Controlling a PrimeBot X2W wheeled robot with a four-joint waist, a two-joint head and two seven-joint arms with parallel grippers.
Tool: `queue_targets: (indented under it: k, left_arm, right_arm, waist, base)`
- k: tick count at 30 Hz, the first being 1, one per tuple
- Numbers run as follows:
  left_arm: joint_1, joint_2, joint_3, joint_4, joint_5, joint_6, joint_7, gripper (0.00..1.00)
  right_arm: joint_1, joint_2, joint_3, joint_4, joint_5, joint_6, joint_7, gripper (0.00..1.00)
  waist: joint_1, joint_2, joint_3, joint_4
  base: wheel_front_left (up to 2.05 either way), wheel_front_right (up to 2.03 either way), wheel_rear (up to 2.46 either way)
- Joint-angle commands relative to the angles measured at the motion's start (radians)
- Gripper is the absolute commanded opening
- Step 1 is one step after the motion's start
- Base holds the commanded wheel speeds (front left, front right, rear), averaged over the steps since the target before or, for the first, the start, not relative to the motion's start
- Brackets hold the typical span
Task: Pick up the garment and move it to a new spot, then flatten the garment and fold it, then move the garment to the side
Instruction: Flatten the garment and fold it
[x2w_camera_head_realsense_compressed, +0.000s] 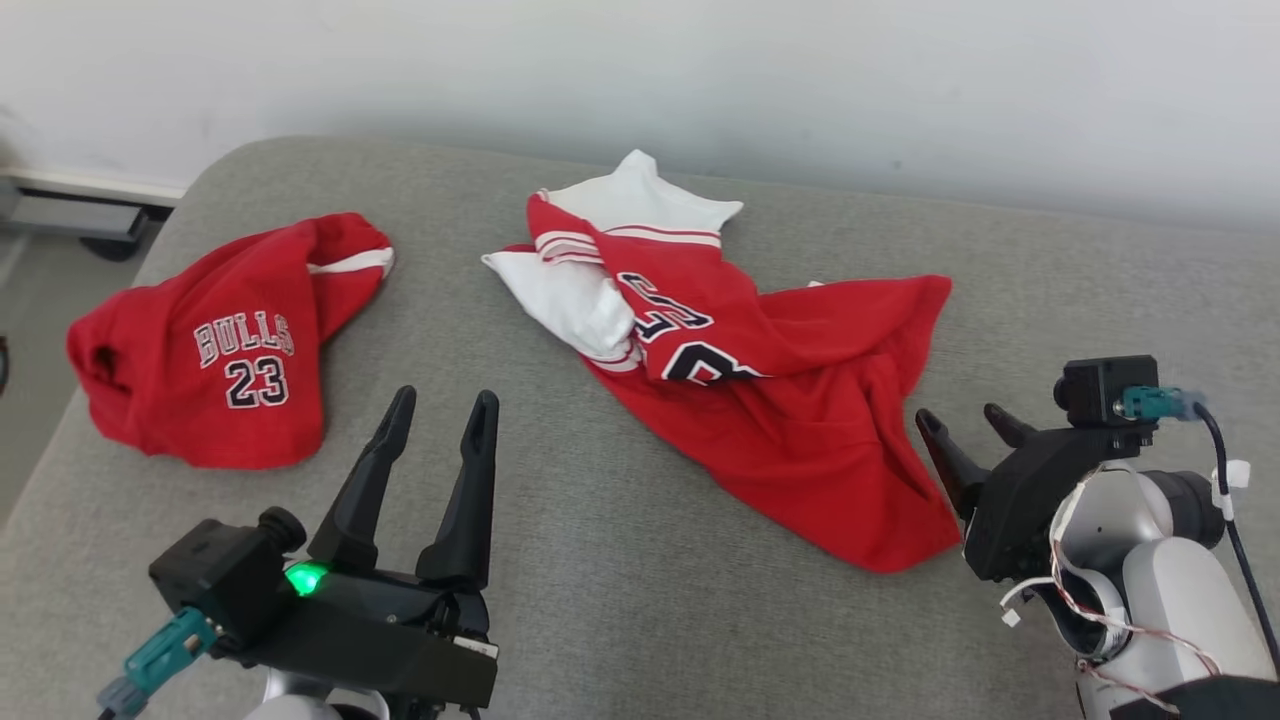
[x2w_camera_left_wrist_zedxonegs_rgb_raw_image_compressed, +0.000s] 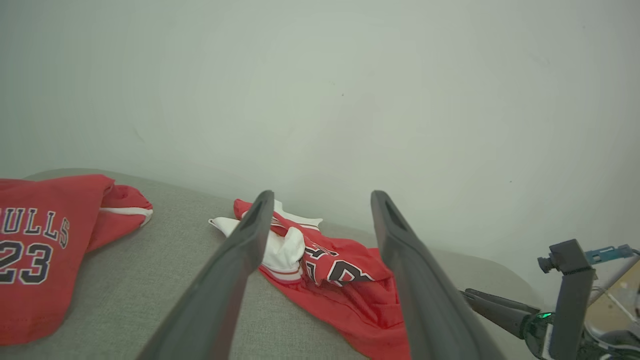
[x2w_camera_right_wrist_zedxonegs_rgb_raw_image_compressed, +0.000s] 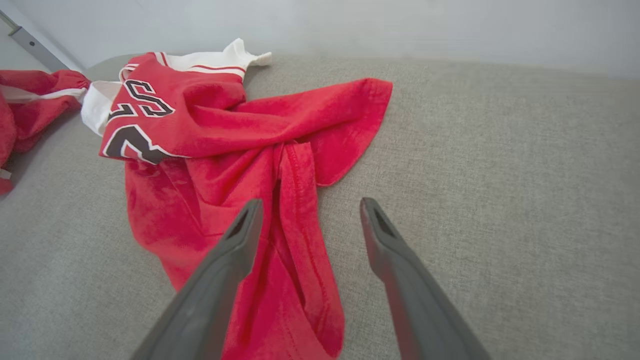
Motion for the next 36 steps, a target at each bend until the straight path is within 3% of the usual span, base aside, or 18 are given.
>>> queue_targets:
  k: [1,14,15,16,18,28,36]
  left_arm:
    - [-0.012,-0.002,-0.001,0.005,0.004,-0.004,0.0,1.0]
    - [-0.012,-0.016,-0.003,0.019,-0.014,-0.018,0.001,1.0]
    - [-0.011,-0.017,-0.003,0.019,-0.015,-0.019,0.001,1.0]
    - [-0.01,-0.018,-0.002,0.019,-0.017,-0.02,0.001,1.0]
    - [-0.007,-0.018,0.0,0.019,-0.019,-0.022,0.0,1.0]
    - [0.003,-0.016,0.002,0.019,-0.023,-0.02,0.0,1.0]
    - [0.014,-0.009,0.012,0.007,-0.025,-0.014,-0.001,1.0]
  right_arm:
    - [-0.024,-0.004,-0.01,0.031,0.011,0.0,0.007,1.0]
    - [-0.124,-0.003,-0.028,0.288,0.028,0.0,0.042,1.0]
    - [-0.127,-0.003,-0.028,0.298,0.033,0.0,0.041,0.82]
    - [-0.13,-0.003,-0.028,0.305,0.036,0.0,0.039,0.38]
    - [-0.137,-0.003,-0.023,0.316,0.037,0.0,0.032,0.0]
    - [-0.091,-0.004,-0.026,0.283,0.017,0.0,0.052,0.0]
    - [0.041,-0.004,-0.154,0.072,-0.115,0.0,0.133,0.0]
  waist:
    - [0.0,-0.0001,0.004,0.021]
    - [0.0,-0.0001,0.013,0.066]
    - [0.0,-0.0001,0.013,0.067]
    - [0.0,-0.0001,0.013,0.067]
    - [0.0,-0.0001,0.013,0.066]
    - [0.0,-0.0001,0.003,0.05]
    - [0.0,-0.0001,0.002,0.013]
  base:
    - [0.0,0.0,0.0]
    - [0.0,0.0,0.0]
    - [0.0,0.0,0.0]
    - [0.0,0.0,0.0]
    - [0.0,0.0,0.0]
    - [0.0,0.0,0.0]
    - [0.0,0.0,0.0]
